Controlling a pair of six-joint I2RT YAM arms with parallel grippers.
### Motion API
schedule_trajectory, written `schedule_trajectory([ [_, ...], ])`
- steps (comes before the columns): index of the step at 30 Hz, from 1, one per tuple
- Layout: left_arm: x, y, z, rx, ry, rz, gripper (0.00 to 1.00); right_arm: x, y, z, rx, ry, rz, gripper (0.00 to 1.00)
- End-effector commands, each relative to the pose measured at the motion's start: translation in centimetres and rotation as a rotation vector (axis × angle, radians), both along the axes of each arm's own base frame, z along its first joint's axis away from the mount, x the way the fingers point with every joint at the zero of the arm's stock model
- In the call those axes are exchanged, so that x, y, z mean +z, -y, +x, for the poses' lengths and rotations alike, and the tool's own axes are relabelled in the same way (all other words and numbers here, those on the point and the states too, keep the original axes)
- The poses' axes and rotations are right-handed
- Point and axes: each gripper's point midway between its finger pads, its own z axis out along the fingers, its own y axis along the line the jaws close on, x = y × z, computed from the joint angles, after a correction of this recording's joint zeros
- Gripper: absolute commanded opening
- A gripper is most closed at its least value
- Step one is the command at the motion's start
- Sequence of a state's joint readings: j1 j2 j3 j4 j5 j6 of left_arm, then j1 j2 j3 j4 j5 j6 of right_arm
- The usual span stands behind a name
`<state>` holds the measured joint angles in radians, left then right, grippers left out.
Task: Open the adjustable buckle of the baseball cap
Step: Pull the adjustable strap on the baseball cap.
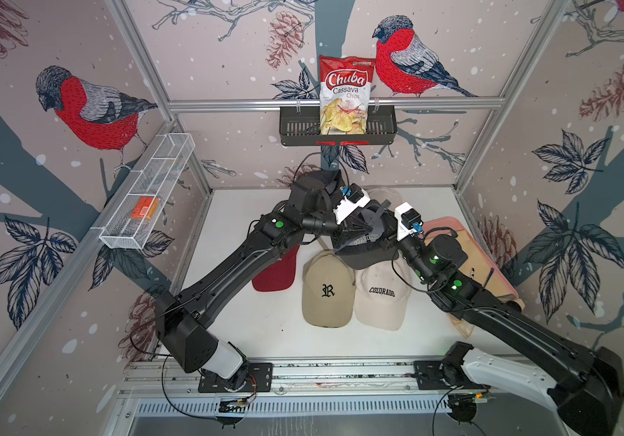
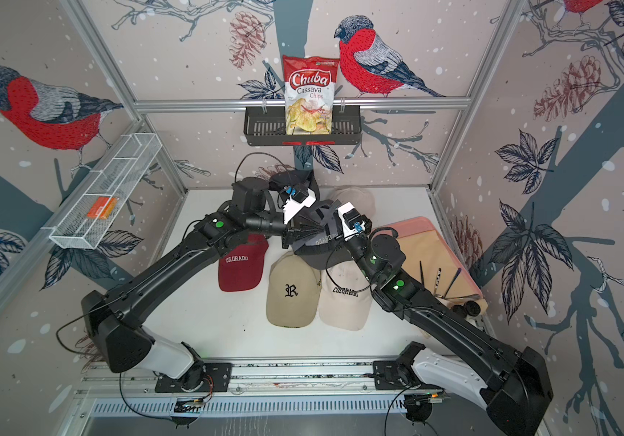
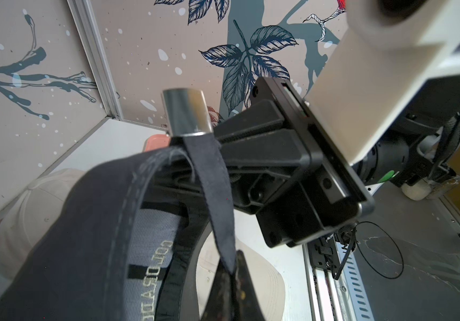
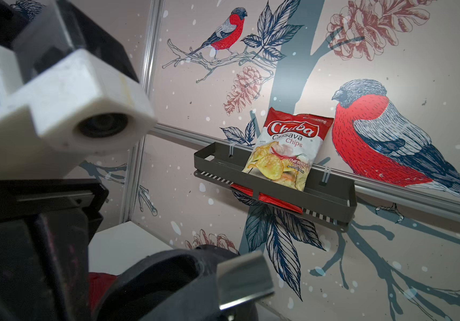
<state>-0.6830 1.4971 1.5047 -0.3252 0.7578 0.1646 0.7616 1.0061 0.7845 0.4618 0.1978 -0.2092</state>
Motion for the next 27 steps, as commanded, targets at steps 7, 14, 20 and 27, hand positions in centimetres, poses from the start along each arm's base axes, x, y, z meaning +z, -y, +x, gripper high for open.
schedule_trajectory([
  [7, 1.1, -1.0, 2.0, 0.079, 0.116, -0.055, 0.0, 1.4, 0.7, 0.5, -0.032, -0.035, 0.103, 0.0],
  [14, 5.7, -2.8, 3.8, 0.267, 0.244, -0.227, 0.43, 1.8, 1.1, 1.6, -0.086, -0.085, 0.144, 0.0],
  [20, 9.0, -5.1, 3.6, 0.416, 0.276, -0.348, 0.5, 2.3, 1.0, 2.5, -0.136, -0.152, 0.2, 0.0],
  [27, 7.4, -6.7, 2.6, 0.566, 0.288, -0.314, 0.48, 2.5, 0.9, 3.7, -0.202, -0.218, 0.27, 0.0],
])
